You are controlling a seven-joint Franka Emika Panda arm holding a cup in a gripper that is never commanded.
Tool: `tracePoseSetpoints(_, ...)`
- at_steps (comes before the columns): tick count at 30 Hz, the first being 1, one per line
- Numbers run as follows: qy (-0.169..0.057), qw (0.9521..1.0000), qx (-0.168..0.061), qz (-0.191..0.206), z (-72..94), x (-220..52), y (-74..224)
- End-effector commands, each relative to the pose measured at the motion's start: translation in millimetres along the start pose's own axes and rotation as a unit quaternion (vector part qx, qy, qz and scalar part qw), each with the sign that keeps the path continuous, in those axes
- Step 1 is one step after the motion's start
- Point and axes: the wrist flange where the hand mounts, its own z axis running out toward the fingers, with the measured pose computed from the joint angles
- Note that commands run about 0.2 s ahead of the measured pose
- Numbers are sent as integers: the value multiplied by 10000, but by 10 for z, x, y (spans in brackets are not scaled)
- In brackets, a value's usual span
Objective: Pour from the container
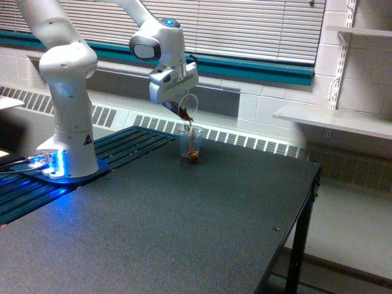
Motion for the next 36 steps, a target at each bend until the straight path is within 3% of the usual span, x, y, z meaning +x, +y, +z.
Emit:
tracePoseSetpoints(1,-114,9995,-45,-281,25,24,-18)
tracePoseSetpoints(22,-603,9966,-194,-534,71,75,-70)
tracePoseSetpoints(36,-774,9949,-93,-638,24,104,-121)
